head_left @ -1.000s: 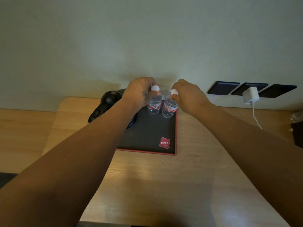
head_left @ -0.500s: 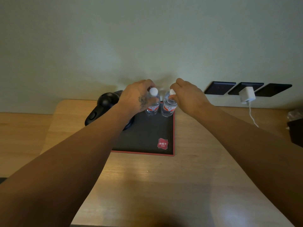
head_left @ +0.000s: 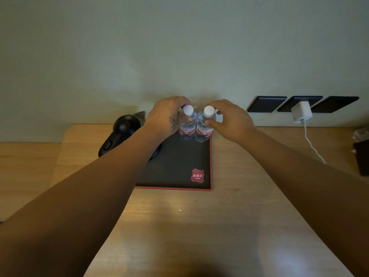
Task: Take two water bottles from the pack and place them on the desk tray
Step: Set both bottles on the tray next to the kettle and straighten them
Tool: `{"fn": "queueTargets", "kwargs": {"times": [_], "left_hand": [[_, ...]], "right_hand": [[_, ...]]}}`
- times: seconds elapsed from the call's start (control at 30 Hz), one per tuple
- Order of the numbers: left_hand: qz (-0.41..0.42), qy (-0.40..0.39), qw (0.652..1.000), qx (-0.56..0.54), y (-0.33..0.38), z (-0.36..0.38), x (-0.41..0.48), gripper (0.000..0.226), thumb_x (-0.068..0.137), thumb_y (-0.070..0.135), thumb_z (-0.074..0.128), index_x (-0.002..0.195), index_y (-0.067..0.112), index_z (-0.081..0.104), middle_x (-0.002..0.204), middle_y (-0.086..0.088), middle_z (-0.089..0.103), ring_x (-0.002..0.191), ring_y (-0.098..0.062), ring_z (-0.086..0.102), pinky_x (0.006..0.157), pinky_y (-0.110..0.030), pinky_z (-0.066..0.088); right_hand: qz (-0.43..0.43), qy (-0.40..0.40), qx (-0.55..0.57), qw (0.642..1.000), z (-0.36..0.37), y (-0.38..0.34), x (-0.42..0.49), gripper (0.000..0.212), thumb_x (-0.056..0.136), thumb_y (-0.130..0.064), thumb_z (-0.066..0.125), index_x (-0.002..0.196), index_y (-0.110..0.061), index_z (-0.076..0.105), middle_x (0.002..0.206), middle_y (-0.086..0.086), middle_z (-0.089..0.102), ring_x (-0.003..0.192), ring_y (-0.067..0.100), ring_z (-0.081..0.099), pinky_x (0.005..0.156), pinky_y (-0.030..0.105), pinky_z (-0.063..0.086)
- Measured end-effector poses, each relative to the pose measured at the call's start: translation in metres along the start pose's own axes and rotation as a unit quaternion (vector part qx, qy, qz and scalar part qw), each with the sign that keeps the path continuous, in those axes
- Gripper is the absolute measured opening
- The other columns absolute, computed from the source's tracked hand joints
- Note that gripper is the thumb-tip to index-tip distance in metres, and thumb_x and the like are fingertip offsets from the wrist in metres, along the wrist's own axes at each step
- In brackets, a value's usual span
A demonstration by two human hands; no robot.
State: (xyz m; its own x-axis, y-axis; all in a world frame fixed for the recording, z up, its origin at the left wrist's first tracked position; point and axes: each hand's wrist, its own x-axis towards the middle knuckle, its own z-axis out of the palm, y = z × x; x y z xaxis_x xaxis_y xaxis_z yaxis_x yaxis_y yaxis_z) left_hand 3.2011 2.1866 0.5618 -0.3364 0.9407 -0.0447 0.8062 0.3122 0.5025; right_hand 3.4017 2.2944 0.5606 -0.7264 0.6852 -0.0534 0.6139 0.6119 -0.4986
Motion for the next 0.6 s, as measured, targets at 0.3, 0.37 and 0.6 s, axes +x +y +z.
{"fn": "queueTargets", "kwargs": {"times": [0.3,0.37,0.6], "left_hand": [[0.019,0.017,1.000,-0.006,-0.003,0.003,0.013,0.032,0.085,0.026,0.087,0.115,0.024,0.075,0.114,0.000,0.080,0.094,-0.027,0.074,0.085,-0.041,0.061],[0.019,0.020,1.000,-0.003,-0.004,0.002,0.013,0.032,0.084,0.028,0.088,0.113,0.025,0.075,0.112,0.001,0.080,0.091,-0.025,0.075,0.083,-0.040,0.061],[0.018,0.021,0.999,-0.025,-0.009,0.001,0.011,0.032,0.082,0.030,0.090,0.110,0.024,0.076,0.108,0.002,0.081,0.087,-0.022,0.074,0.078,-0.033,0.055]], "right_hand": [[0.019,0.003,-0.030,0.999,0.001,0.003,0.012,0.036,0.097,-0.041,0.070,0.130,-0.028,0.062,0.125,0.001,0.075,0.114,0.031,0.070,0.089,0.045,0.057],[0.017,0.006,-0.032,0.999,0.002,0.004,0.013,0.037,0.098,-0.041,0.069,0.131,-0.027,0.062,0.126,0.001,0.075,0.114,0.031,0.070,0.089,0.044,0.057],[0.006,-0.012,0.003,1.000,0.002,0.010,0.014,0.039,0.093,-0.040,0.076,0.128,-0.027,0.063,0.123,-0.001,0.075,0.113,0.025,0.070,0.088,0.042,0.057]]}}
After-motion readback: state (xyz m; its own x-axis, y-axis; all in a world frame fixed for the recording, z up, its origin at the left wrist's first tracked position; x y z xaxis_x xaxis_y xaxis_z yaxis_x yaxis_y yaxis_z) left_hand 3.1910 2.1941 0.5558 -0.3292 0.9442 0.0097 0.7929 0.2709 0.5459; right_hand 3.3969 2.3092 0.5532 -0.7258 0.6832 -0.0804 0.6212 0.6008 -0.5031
